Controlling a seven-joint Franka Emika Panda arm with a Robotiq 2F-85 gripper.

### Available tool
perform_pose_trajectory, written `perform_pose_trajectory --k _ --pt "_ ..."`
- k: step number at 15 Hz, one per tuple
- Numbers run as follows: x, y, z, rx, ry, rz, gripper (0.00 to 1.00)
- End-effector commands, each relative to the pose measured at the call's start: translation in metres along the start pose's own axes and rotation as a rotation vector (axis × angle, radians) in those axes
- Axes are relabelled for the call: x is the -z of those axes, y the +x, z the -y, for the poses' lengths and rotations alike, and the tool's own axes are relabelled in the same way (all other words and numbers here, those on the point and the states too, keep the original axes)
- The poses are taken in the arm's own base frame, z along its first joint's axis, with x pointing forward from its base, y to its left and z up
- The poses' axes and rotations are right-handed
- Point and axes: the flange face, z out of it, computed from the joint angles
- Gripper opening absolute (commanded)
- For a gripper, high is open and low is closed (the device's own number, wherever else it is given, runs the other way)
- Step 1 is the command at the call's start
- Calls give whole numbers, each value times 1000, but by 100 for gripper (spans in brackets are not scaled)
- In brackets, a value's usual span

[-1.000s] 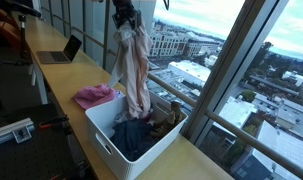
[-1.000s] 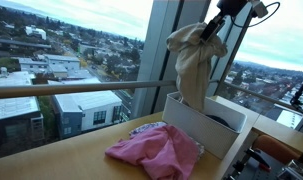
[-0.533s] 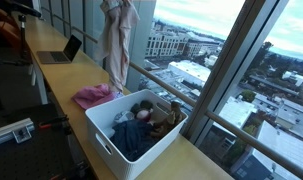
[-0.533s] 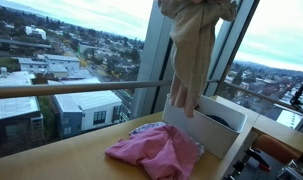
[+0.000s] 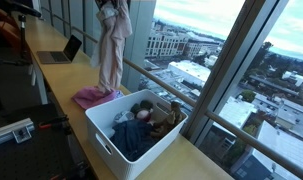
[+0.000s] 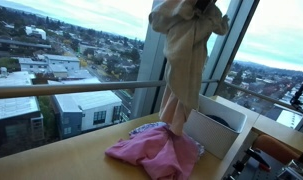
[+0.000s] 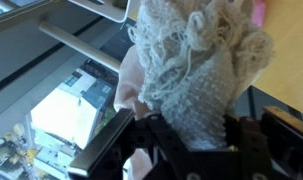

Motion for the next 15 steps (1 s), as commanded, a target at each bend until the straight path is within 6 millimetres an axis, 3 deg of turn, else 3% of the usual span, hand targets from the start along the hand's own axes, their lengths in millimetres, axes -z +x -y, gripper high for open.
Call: perform_pose_trajectory --k 1,5,8,9,10,11,12,15 --pt "-90 -20 27 -5 76 55 5" --pt "-211 -65 51 -9 162 136 5" --pt "-276 -96 53 -30 217 176 5" --pt "-291 -102 54 -40 230 188 5" --pt "-302 -107 56 -48 245 199 16" --pt "-309 -108 58 -60 256 206 45" --pt "-312 -109 59 -67 264 211 46" --pt "-305 -109 48 -87 270 208 66"
